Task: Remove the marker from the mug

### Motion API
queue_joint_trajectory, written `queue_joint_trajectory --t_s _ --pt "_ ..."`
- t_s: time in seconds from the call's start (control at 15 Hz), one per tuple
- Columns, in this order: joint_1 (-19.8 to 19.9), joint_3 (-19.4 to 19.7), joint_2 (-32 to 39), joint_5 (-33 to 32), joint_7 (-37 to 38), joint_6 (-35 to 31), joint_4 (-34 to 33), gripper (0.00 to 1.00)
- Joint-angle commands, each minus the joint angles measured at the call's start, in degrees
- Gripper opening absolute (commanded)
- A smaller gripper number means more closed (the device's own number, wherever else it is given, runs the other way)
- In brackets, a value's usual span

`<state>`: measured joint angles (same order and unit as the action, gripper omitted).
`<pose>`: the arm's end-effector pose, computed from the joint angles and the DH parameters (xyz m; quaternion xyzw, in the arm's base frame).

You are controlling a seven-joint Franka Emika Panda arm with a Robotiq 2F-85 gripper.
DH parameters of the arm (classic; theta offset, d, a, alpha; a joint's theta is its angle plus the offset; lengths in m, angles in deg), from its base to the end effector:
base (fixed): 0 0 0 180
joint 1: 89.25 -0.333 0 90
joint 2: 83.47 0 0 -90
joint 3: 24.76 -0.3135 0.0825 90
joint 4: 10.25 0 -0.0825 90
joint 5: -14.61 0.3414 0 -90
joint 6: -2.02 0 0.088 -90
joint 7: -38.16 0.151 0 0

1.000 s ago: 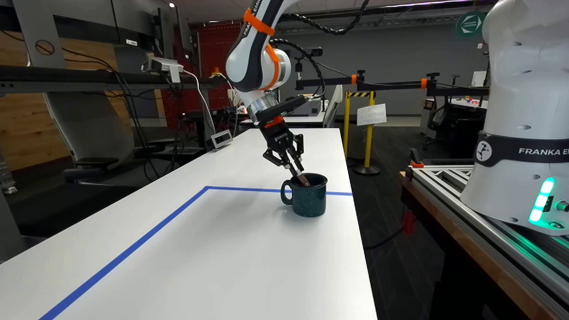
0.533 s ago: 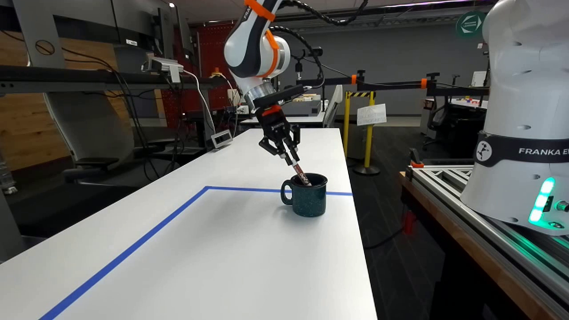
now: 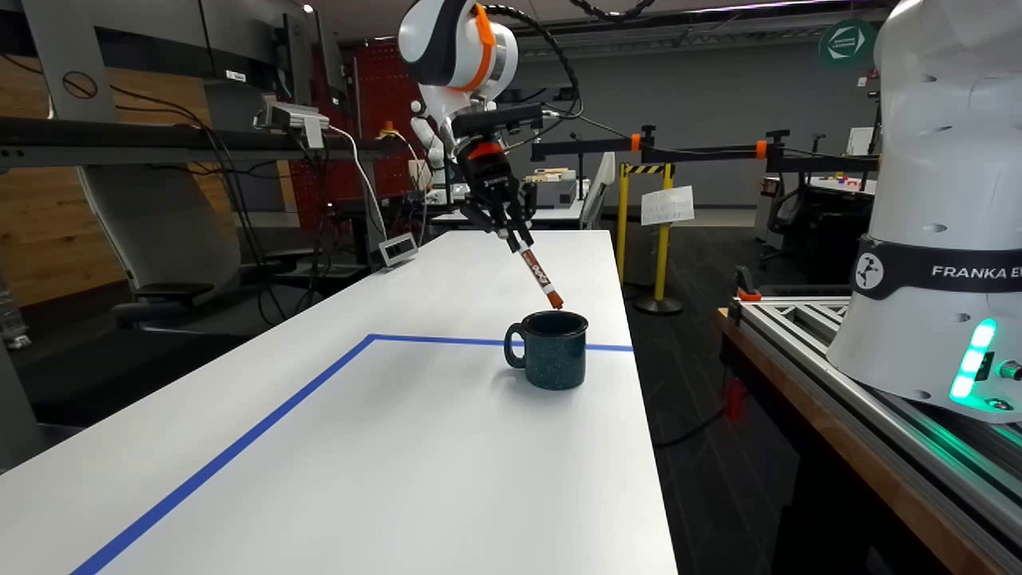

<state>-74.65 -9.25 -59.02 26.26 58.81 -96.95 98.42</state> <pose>0.4481 -0.2262 0.2432 -0.8440 0.4542 0.2792 0.0585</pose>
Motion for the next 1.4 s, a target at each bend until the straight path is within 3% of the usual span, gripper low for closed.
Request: queue_joint_trajectory --t_s 0.0,0.2,0.47,1.33 --pt "3.7 -0.7 2.6 6.9 -2.4 7.6 -6.5 0.05" --pt "5.5 -1.5 6.0 13.1 -2.4 10.3 -10.4 0.05" --pt "5.3 -2.9 10.5 16.5 -1.5 10.8 -14.1 0.05" --pt "2.0 -7.5 25.4 15.6 1.5 11.9 -26.9 0.05"
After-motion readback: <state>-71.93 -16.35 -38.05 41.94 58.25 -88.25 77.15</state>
